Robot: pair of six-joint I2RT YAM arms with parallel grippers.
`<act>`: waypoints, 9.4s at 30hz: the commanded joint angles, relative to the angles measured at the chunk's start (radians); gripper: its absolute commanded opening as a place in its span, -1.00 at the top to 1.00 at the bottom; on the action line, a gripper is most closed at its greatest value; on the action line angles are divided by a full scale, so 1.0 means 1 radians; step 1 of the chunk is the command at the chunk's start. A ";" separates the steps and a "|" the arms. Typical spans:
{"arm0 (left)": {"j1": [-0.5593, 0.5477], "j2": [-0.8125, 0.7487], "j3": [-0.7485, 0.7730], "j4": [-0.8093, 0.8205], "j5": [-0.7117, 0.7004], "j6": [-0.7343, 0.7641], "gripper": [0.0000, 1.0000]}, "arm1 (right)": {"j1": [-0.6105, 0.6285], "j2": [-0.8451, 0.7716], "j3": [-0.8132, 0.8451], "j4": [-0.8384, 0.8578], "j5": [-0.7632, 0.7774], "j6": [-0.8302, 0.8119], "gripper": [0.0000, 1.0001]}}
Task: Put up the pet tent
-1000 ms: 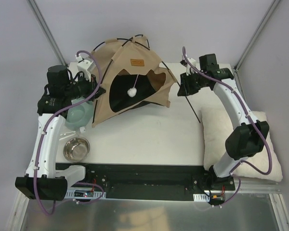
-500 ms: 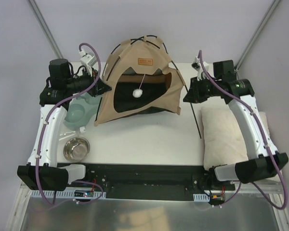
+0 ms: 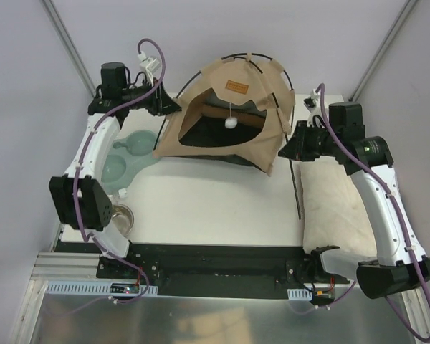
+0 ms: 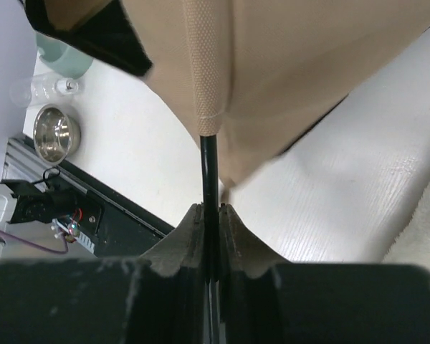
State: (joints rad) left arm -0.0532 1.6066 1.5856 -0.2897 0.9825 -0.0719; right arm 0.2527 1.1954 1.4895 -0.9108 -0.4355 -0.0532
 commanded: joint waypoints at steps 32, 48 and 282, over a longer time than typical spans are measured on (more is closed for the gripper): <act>-0.082 -0.325 -0.243 0.174 -0.315 -0.337 -0.54 | 0.278 0.309 0.052 0.521 0.347 0.783 1.00; -0.361 -0.637 -0.711 0.426 -0.294 -0.512 -0.60 | 0.427 0.517 0.314 0.340 0.419 0.704 1.00; -0.289 -0.490 -0.566 0.228 -0.344 -0.026 1.00 | 0.724 0.313 -0.135 1.173 1.313 0.776 1.00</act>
State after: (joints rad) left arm -0.3454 1.1015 0.9649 0.0353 0.5945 -0.0700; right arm 1.0012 1.5551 1.3735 0.1822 0.8024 0.7845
